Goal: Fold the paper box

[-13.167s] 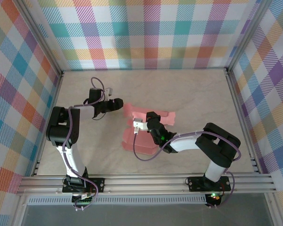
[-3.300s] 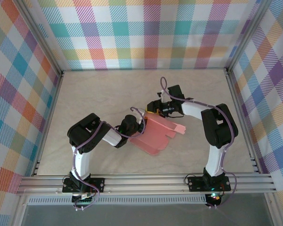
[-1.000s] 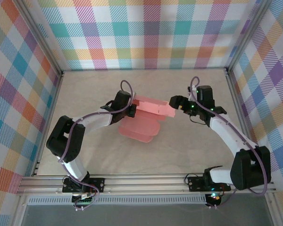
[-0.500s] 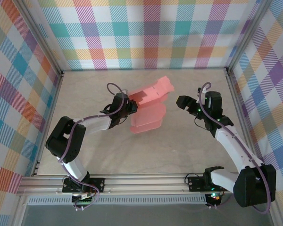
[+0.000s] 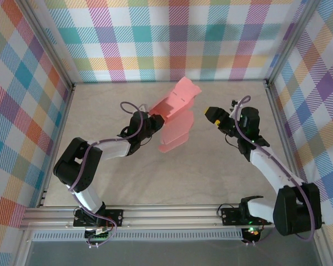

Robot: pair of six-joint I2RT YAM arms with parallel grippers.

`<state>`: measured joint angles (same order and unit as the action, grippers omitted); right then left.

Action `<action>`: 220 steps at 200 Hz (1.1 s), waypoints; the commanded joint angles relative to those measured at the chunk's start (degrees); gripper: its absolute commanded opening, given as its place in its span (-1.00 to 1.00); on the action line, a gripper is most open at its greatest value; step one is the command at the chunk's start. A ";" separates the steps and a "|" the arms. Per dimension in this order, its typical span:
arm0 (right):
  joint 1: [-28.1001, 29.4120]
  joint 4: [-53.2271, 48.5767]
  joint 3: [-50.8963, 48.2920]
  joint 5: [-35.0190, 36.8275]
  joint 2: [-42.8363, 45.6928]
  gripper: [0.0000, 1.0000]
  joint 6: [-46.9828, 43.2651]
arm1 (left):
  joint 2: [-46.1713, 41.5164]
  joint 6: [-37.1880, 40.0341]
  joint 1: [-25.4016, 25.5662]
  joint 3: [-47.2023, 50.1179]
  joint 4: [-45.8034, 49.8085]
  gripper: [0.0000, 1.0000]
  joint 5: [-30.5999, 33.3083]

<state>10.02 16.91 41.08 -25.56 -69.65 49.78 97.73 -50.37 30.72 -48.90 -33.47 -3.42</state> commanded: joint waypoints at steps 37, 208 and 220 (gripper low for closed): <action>0.25 12.46 1.24 -5.68 -5.14 0.61 9.27 | -2.46 -1.08 0.74 2.22 -5.78 -1.00 -1.18; 6.07 6.39 9.95 -9.09 -15.18 -0.31 10.51 | -1.99 2.91 2.45 0.25 -3.02 -1.00 -2.04; 6.10 5.97 9.74 -8.83 -14.86 -0.39 10.36 | -1.63 3.09 2.59 0.06 -2.91 -1.00 -1.94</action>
<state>16.12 24.29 49.56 -34.13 -84.71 59.83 97.32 -49.01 32.62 -46.87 -35.97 -6.07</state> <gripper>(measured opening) 0.335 0.077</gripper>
